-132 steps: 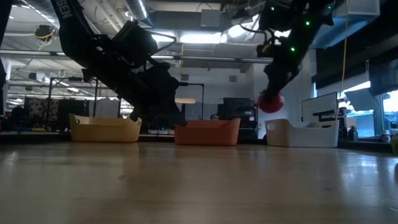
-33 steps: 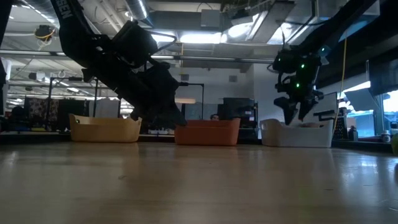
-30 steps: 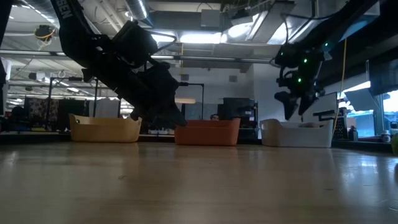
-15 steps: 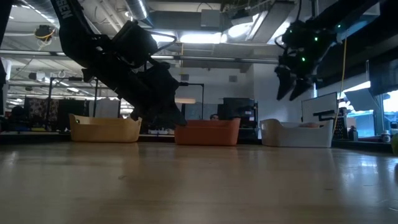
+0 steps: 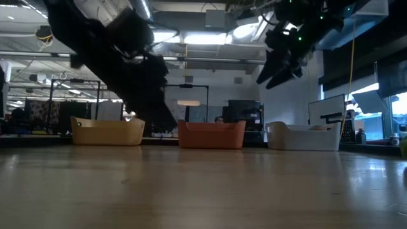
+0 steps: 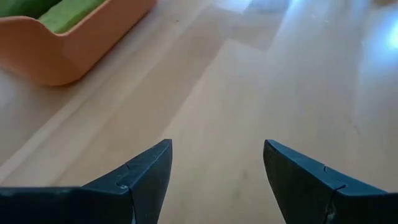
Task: Sort produce into baskets
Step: Put the tomato into the white bin
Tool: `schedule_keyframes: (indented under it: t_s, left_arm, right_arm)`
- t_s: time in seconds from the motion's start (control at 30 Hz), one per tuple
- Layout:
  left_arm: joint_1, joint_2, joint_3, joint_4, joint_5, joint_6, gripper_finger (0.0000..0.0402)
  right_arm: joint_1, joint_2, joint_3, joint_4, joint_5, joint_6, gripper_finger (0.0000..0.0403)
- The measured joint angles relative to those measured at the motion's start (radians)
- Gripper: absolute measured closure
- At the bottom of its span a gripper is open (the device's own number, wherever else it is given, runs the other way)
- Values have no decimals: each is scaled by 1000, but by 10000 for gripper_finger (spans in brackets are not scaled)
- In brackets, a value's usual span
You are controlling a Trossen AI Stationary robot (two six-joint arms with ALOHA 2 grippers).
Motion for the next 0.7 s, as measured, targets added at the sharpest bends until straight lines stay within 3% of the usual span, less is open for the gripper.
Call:
schedule_keyframes:
  t_s: [0.23,0.4,0.7]
  left_arm:
    - [-76,-234,6,-266,-1,-16,153]
    - [-123,-373,75,-442,-2,-8,153]
    - [-214,-408,284,-828,-3,-3,153]
  right_arm:
    - [123,0,0,66,7,25,93]
    - [170,0,0,87,71,26,93]
    - [173,0,0,79,93,21,93]
